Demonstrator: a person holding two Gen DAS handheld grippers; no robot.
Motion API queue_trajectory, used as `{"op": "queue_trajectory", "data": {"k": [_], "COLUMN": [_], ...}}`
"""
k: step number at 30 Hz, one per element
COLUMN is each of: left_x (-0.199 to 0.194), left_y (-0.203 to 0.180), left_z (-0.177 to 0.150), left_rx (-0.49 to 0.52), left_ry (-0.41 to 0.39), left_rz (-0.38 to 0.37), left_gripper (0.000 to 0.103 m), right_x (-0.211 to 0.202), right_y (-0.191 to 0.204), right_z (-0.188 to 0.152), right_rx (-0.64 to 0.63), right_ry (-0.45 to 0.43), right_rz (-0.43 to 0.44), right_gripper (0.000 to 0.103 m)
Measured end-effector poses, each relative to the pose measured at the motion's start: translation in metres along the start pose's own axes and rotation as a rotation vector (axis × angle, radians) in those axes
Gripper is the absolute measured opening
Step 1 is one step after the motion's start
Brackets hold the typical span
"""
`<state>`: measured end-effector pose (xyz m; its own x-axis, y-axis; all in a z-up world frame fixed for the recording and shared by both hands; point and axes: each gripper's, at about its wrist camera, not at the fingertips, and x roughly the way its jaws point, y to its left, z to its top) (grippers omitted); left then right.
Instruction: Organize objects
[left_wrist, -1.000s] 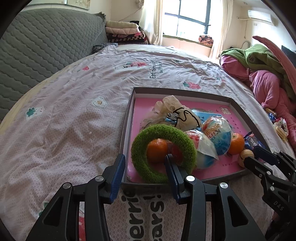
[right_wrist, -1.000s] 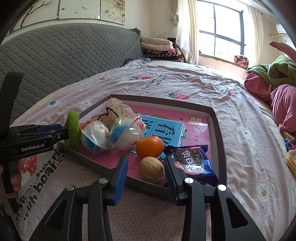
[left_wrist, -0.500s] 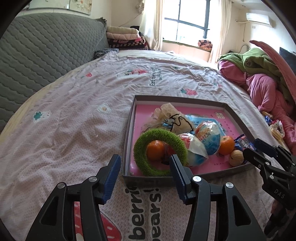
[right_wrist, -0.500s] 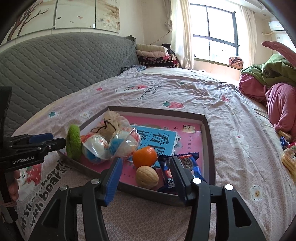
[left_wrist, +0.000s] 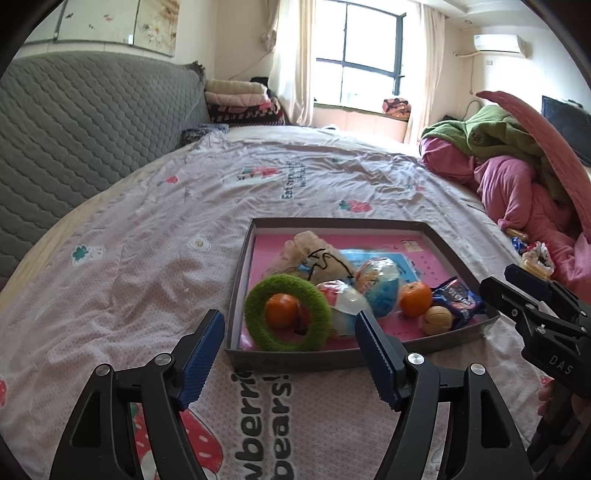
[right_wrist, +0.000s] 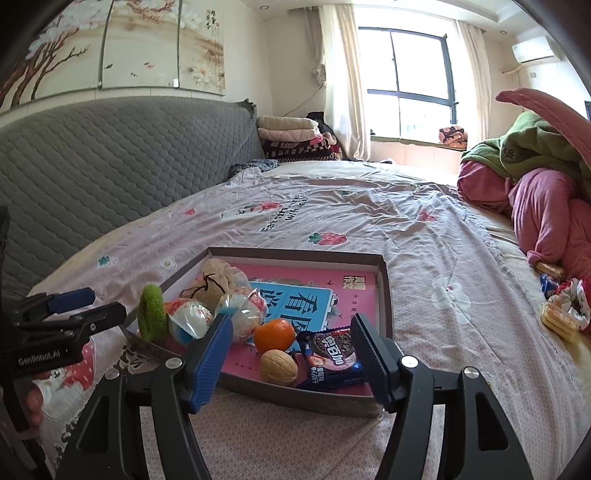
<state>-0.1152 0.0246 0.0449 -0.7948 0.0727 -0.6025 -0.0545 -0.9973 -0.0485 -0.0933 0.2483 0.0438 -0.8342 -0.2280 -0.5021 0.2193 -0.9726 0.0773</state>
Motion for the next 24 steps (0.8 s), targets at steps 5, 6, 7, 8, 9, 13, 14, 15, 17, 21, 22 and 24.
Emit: {"op": "queue_trajectory", "data": {"k": [5, 6, 7, 8, 9, 13, 14, 15, 17, 21, 22, 24], "left_x": [-0.009, -0.01, -0.012, -0.013, -0.014, -0.018, -0.018, -0.018, -0.018, -0.016, -0.015, -0.014], "left_y": [-0.009, -0.011, -0.012, -0.012, -0.014, -0.016, -0.016, -0.017, -0.018, -0.018, -0.017, -0.015], "left_z": [-0.001, -0.002, -0.003, -0.004, -0.005, -0.01, -0.011, -0.013, -0.016, -0.022, -0.023, -0.026], "left_rx": [0.016, 0.022, 0.026, 0.027, 0.03, 0.029, 0.028, 0.032, 0.038, 0.048, 0.046, 0.033], "left_ry": [-0.007, -0.008, -0.011, -0.013, -0.011, -0.012, -0.013, -0.011, -0.013, -0.008, -0.005, 0.004], "left_rz": [0.007, 0.008, 0.013, 0.018, 0.019, 0.038, 0.041, 0.045, 0.05, 0.076, 0.075, 0.074], "left_gripper": [0.078, 0.078, 0.078, 0.078, 0.078, 0.078, 0.078, 0.078, 0.078, 0.078, 0.078, 0.078], "right_x": [-0.012, -0.014, -0.016, -0.019, -0.021, -0.03, -0.031, -0.032, -0.036, -0.042, -0.043, -0.045], "right_y": [0.0, 0.0, 0.001, 0.002, 0.002, 0.005, 0.006, 0.006, 0.007, 0.007, 0.007, 0.009], "right_z": [-0.003, -0.004, -0.004, -0.005, -0.006, -0.01, -0.011, -0.012, -0.015, -0.023, -0.025, -0.029], "right_rx": [0.01, 0.009, 0.005, 0.001, 0.0, -0.003, -0.006, -0.005, 0.005, 0.03, 0.03, 0.035], "right_ry": [-0.017, -0.02, -0.024, -0.026, -0.027, -0.034, -0.034, -0.036, -0.036, -0.029, -0.026, -0.023], "right_rz": [0.001, -0.001, -0.002, -0.007, -0.012, -0.02, -0.023, -0.026, -0.028, -0.018, -0.02, -0.025], "right_gripper": [0.069, 0.07, 0.071, 0.071, 0.071, 0.072, 0.072, 0.072, 0.073, 0.074, 0.075, 0.075]}}
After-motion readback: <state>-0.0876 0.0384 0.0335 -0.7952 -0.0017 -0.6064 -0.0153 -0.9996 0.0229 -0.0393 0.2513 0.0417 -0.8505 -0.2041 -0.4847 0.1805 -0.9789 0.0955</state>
